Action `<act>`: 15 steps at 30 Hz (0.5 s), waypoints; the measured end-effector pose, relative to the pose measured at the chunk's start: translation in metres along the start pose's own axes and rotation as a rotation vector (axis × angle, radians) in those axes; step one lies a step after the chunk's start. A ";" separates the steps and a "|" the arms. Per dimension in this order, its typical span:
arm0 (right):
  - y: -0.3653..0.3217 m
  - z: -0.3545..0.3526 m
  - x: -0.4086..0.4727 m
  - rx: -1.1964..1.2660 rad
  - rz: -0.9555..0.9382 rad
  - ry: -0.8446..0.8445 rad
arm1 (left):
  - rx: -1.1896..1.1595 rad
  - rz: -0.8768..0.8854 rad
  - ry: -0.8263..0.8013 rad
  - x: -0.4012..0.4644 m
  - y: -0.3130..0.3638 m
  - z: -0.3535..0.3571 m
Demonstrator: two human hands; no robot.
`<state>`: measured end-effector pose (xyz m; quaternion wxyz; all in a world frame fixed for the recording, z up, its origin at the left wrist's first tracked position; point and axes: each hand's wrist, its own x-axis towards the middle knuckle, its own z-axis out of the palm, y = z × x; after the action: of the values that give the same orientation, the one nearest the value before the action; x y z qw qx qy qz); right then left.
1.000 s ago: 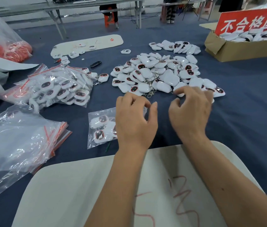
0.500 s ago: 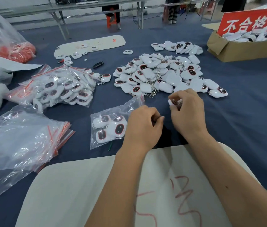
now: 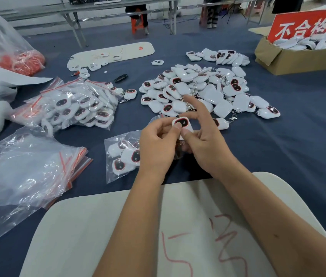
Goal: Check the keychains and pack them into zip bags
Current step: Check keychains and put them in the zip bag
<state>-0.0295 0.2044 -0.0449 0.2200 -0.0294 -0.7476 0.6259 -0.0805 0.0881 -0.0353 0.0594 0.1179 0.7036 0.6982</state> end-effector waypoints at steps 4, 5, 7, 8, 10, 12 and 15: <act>0.001 0.001 0.002 -0.082 0.077 0.028 | -0.037 -0.016 0.059 0.000 -0.001 0.001; 0.001 0.000 0.002 -0.078 0.086 0.027 | -0.028 -0.015 0.072 0.000 -0.002 0.000; -0.001 -0.002 0.002 -0.035 0.089 0.031 | -0.022 -0.019 0.085 0.001 -0.002 -0.001; -0.002 -0.003 0.002 -0.011 0.081 0.031 | -0.020 -0.026 0.081 0.001 -0.001 -0.001; -0.003 -0.003 0.001 0.009 0.063 0.018 | -0.008 -0.043 0.070 0.002 -0.002 -0.002; -0.004 -0.002 -0.001 0.017 0.053 0.013 | 0.014 -0.048 0.065 0.003 -0.002 -0.002; -0.005 -0.003 -0.001 0.054 0.061 0.018 | 0.004 -0.066 0.034 0.003 -0.002 -0.003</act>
<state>-0.0262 0.2056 -0.0400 0.2084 -0.0516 -0.7271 0.6521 -0.0840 0.0857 -0.0373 0.0703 0.0830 0.7096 0.6962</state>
